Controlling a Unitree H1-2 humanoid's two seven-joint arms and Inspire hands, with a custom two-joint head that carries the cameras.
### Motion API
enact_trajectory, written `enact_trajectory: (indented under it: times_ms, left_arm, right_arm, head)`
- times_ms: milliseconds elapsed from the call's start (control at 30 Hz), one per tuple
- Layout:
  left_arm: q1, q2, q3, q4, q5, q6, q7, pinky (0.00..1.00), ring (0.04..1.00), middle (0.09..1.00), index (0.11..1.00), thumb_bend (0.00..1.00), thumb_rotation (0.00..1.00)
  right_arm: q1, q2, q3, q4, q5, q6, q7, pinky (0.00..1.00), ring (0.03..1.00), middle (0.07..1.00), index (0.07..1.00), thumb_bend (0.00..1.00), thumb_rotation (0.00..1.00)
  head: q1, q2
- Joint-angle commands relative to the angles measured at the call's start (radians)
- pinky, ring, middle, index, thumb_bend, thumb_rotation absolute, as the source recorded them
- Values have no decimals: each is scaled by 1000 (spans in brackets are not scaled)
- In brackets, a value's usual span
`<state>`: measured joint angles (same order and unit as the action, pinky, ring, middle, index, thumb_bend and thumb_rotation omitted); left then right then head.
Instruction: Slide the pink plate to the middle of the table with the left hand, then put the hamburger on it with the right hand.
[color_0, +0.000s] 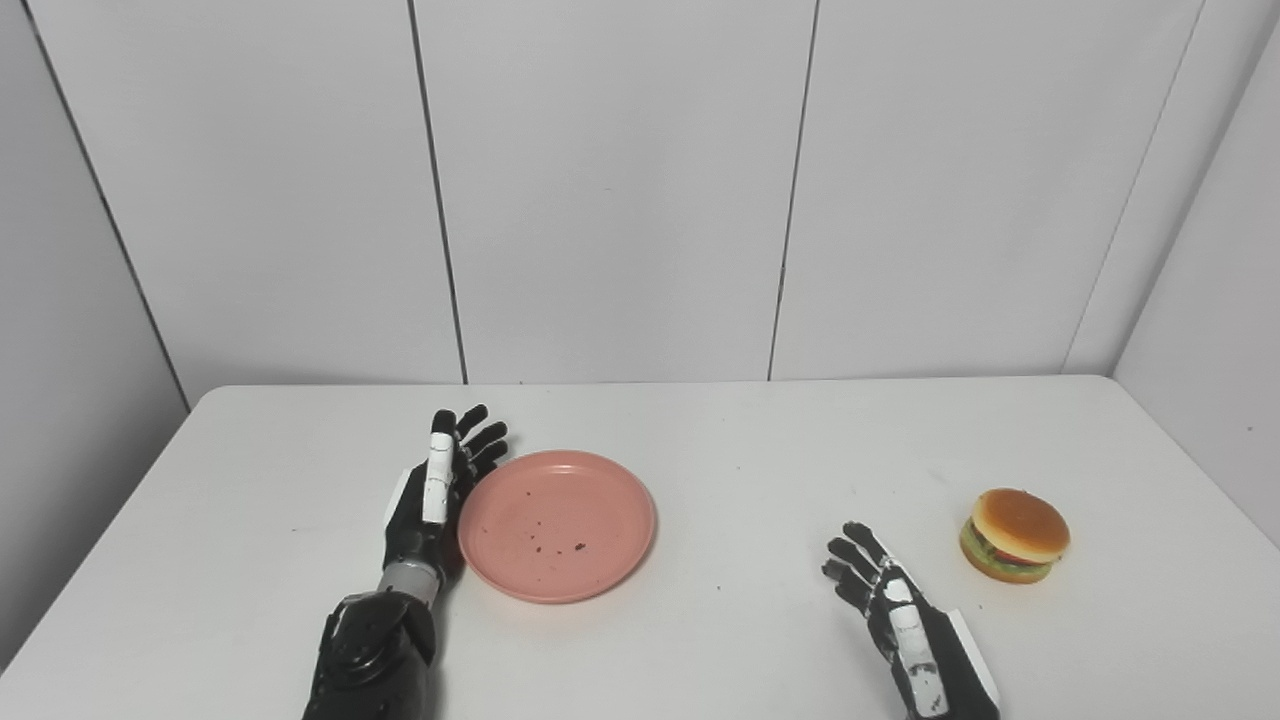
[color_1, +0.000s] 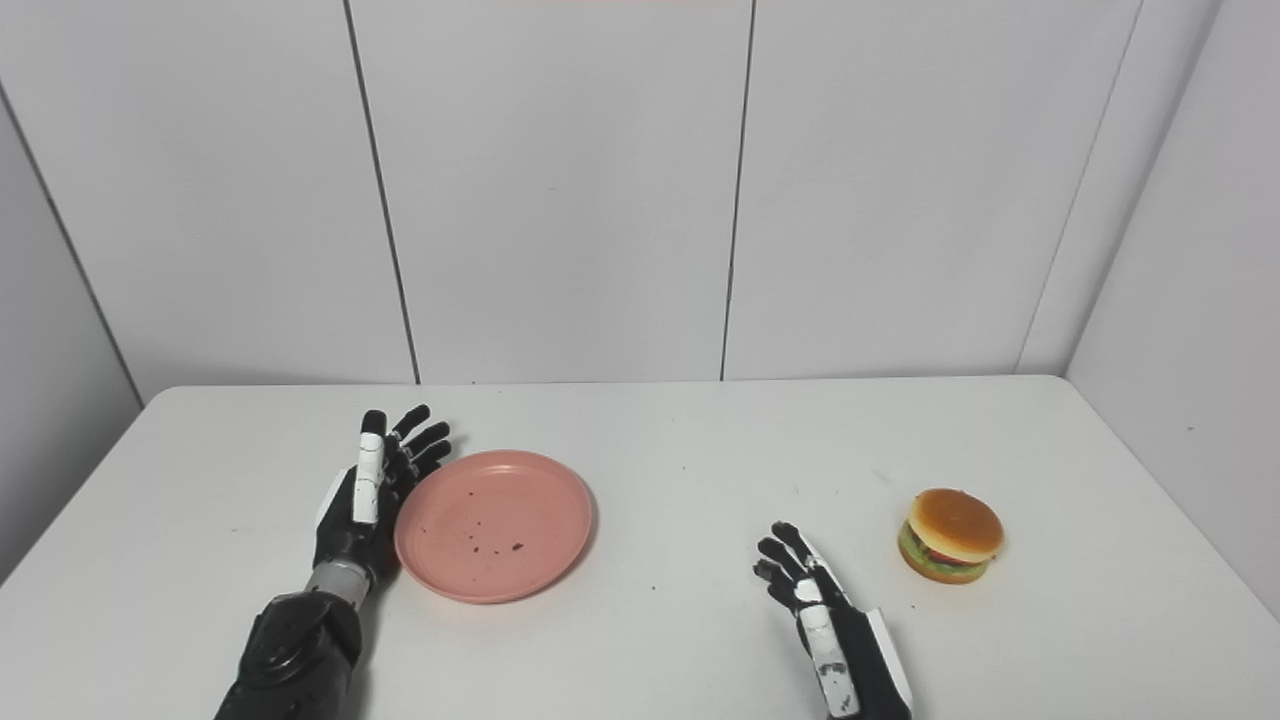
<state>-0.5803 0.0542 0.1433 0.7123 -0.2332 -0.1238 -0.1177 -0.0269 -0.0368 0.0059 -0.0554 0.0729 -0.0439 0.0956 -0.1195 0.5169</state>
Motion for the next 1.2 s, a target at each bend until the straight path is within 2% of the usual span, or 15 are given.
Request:
enact_trajectory:
  times_ms: [0,267,533,667,1167]
  left_arm:
    - [-27,-12,-4,-17,11,3,17,959,868,829,836,1000,945]
    - [-26,-42,-24,-39,31,-2,32,989,889,830,829,1000,946]
    - [-32,-67,-28,-61,29,12,45,964,886,815,806,997,942]
    - [-29,-73,-34,-77,28,15,33,997,895,821,814,993,951]
    - [1,-97,-52,-168,15,64,42,1000,891,821,826,995,944]
  right_arm:
    - [9,28,18,4,2,19,-6,916,856,880,898,863,1000]
    - [14,49,30,-13,-8,35,-16,916,853,875,895,869,1000]
    - [15,63,42,-22,-20,50,-31,924,855,886,900,853,1000]
    - [13,69,48,-23,-28,55,-34,933,852,880,902,861,1000]
    - [8,85,67,-19,-54,48,-47,924,849,880,903,844,1000]
  head:
    - [-1,1]
    - [-72,11]
    - [-101,14]
    - [-119,15]
    - [-156,17]
